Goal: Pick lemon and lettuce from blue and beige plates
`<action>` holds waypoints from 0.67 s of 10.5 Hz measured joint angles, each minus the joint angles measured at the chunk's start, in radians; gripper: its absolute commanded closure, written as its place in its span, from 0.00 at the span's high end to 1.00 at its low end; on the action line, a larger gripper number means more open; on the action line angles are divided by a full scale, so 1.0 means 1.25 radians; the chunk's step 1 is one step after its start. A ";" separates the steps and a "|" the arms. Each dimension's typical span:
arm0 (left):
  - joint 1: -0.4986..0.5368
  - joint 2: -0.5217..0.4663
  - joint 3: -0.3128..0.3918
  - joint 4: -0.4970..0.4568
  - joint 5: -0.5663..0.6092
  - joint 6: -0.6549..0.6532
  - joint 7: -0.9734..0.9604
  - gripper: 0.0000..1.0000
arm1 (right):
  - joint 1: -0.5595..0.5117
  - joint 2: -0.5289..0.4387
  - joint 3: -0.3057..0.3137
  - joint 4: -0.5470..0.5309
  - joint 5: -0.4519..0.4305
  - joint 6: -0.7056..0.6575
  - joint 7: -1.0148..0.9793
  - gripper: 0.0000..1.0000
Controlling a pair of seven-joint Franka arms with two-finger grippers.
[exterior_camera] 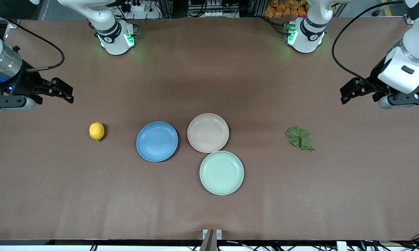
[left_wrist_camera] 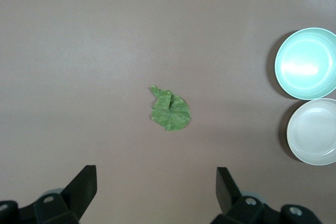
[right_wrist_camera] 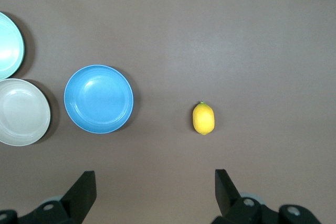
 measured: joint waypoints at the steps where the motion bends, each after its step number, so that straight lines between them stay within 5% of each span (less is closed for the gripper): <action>1: 0.000 -0.003 0.000 0.000 0.000 -0.002 0.000 1.00 | 0.000 0.000 0.000 0.000 -0.002 0.000 0.000 1.00; 7: 0.002 -0.015 0.001 0.000 0.000 -0.018 0.000 1.00 | 0.000 0.000 0.000 0.000 -0.005 -0.001 0.000 1.00</action>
